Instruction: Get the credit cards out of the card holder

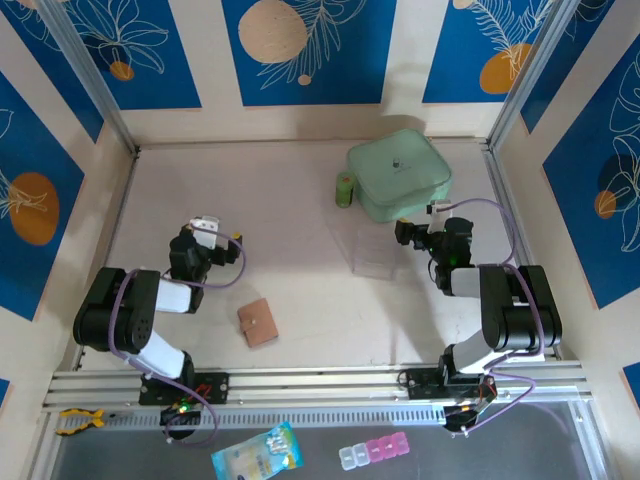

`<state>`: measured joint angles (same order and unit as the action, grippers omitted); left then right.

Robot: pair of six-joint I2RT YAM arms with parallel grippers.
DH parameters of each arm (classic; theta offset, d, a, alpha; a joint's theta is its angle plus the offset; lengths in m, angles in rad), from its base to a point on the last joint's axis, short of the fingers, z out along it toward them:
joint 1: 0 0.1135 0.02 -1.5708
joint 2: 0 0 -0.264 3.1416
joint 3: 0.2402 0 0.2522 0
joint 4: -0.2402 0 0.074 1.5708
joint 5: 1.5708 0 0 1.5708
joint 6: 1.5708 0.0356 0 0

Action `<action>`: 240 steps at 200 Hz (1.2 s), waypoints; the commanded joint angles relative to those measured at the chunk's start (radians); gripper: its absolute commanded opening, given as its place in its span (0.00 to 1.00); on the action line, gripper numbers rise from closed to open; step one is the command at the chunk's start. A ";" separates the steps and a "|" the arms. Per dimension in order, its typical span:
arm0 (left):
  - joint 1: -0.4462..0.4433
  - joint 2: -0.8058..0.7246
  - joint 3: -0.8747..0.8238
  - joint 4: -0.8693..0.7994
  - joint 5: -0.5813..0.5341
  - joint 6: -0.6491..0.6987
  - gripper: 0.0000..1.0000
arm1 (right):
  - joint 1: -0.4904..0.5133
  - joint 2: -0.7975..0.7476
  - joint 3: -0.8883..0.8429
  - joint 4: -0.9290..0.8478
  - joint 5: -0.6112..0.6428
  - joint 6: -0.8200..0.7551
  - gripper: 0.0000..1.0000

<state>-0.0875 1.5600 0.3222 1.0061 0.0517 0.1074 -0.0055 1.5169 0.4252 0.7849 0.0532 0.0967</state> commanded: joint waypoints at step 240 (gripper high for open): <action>0.004 0.003 0.050 -0.065 -0.142 -0.055 1.00 | 0.001 0.006 -0.004 0.011 -0.003 -0.003 0.99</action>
<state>-0.0872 1.5600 0.3546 0.9524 -0.0647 0.0689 -0.0059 1.5169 0.4252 0.7849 0.0528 0.0967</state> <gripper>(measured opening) 0.998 0.990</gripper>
